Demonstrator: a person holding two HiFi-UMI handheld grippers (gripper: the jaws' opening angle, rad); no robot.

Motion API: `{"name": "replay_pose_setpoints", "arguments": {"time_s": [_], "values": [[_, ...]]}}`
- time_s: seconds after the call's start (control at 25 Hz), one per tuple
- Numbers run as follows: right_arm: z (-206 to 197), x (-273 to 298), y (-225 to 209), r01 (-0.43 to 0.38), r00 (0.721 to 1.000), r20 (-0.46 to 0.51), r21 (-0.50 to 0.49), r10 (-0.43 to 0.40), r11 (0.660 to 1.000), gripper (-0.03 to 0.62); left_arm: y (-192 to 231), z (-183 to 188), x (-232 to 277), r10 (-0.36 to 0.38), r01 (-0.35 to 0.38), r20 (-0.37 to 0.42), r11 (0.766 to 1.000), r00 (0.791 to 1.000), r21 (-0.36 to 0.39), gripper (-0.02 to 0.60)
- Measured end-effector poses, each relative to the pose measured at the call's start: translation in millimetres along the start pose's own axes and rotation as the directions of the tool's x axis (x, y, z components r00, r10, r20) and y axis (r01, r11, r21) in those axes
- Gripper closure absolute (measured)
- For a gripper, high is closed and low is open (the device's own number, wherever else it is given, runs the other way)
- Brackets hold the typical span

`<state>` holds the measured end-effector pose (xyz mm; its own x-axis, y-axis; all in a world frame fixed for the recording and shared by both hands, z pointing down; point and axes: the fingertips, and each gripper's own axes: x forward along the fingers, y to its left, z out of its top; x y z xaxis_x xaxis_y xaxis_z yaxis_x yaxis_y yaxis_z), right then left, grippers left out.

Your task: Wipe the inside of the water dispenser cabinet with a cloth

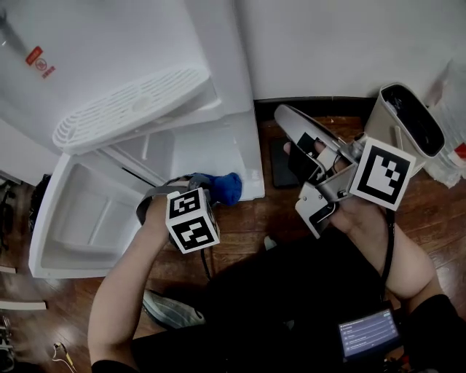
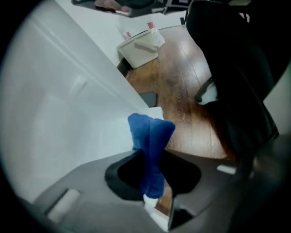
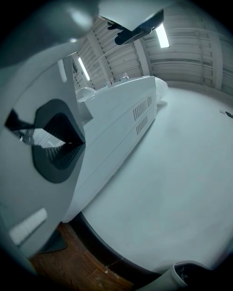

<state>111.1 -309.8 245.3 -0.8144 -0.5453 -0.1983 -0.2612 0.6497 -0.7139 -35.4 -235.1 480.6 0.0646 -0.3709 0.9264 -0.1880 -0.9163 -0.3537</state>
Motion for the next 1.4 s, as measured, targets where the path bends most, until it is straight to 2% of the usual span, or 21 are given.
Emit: {"name": "replay_pose_setpoints", "arguments": {"time_s": [0.08, 0.16, 0.2, 0.24, 0.32, 0.4, 0.44, 0.52, 0.56, 0.64, 0.8, 0.96, 1.08, 1.16, 1.2, 1.24, 1.28, 1.32, 1.36, 1.4], "values": [[1, 0, -1, 0.003, 1.000, 0.004, 0.001, -0.003, 1.000, 0.589, 20, 1, -19, 0.040, -0.038, 0.036, 0.997, 0.999, -0.071, 0.482], [2, 0, 0, 0.004, 1.000, 0.007, 0.003, -0.004, 1.000, 0.589, 57, 2, -27, 0.161, -0.154, 0.042, 0.978, 0.986, -0.144, 0.480], [2, 0, 1, 0.003, 1.000, 0.007, 0.003, -0.003, 1.000, 0.589, 78, 1, -26, 0.241, -0.236, 0.018, 0.960, 0.970, -0.148, 0.482], [2, 0, 1, 0.002, 1.000, 0.007, 0.003, -0.002, 1.000, 0.589, 98, -1, -21, 0.324, -0.325, -0.024, 0.938, 0.946, -0.119, 0.482], [0, -1, 1, 0.004, 1.000, 0.004, 0.005, -0.004, 1.000, 0.589, 132, -10, -4, 0.468, -0.472, -0.123, 0.882, 0.875, 0.002, 0.482], [-1, -2, -2, 0.013, 1.000, 0.004, 0.009, -0.013, 1.000, 0.589, 155, -21, 16, 0.548, -0.537, -0.190, 0.837, 0.815, 0.109, 0.482], [-1, -2, -3, 0.018, 1.000, 0.005, 0.012, -0.018, 1.000, 0.589, 162, -28, 26, 0.565, -0.549, -0.211, 0.825, 0.798, 0.133, 0.482], [-2, -3, -5, 0.020, 1.000, 0.002, 0.017, -0.020, 1.000, 0.589, 170, -43, 40, 0.572, -0.561, -0.237, 0.819, 0.785, 0.118, 0.480], [-2, -3, -5, 0.018, 1.000, -0.002, 0.019, -0.018, 1.000, 0.589, 170, -50, 44, 0.565, -0.562, -0.243, 0.822, 0.789, 0.088, 0.480], [-3, -1, -5, 0.009, 1.000, -0.009, 0.021, -0.009, 1.000, 0.589, 164, -57, 50, 0.530, -0.539, -0.233, 0.842, 0.815, 0.028, 0.480], [-2, 2, 0, -0.017, 1.000, -0.009, 0.018, 0.017, 1.000, 0.589, 132, -57, 51, 0.438, -0.450, -0.191, 0.893, 0.879, -0.022, 0.480], [-2, 1, -3, -0.001, 1.000, -0.007, -0.002, 0.001, 1.000, 0.589, 84, -63, 39, 0.349, -0.366, -0.181, 0.928, 0.919, -0.068, 0.482], [1, 0, -3, 0.009, 1.000, 0.000, -0.042, -0.009, 0.999, 0.589, 45, -62, 28, 0.239, -0.256, -0.187, 0.964, 0.953, -0.076, 0.480], [-1, 2, 1, -0.007, 1.000, -0.008, -0.075, 0.007, 0.997, 0.589, 14, -61, 18, 0.103, -0.127, -0.185, 0.984, 0.977, -0.122, 0.480], [-4, 4, 4, -0.021, 1.000, -0.018, -0.092, 0.019, 0.996, 0.589, -2, -61, 12, 0.022, -0.051, -0.173, 0.985, 0.985, -0.163, 0.480], [-6, 5, 6, -0.034, 0.999, -0.028, -0.110, 0.031, 0.993, 0.589, -18, -60, 5, -0.057, 0.024, -0.145, 0.976, 0.988, -0.218, 0.480], [-7, 6, 9, -0.044, 0.999, -0.032, -0.131, 0.040, 0.990, 0.589, -31, -57, -4, -0.121, 0.090, -0.095, 0.955, 0.988, -0.283, 0.480], [-5, 6, 12, -0.051, 0.998, -0.028, -0.159, 0.047, 0.986, 0.589, -41, -52, -15, -0.160, 0.142, -0.023, 0.924, 0.987, -0.355, 0.480], [-1, 4, 17, -0.053, 0.999, -0.012, -0.203, 0.052, 0.978, 0.589, -46, -46, -31, -0.168, 0.179, 0.064, 0.887, 0.984, -0.426, 0.480], [5, 0, 26, -0.051, 0.998, 0.015, -0.267, 0.057, 0.962, 0.588, -47, -40, -50, -0.143, 0.202, 0.156, 0.850, 0.977, -0.487, 0.480]]}}
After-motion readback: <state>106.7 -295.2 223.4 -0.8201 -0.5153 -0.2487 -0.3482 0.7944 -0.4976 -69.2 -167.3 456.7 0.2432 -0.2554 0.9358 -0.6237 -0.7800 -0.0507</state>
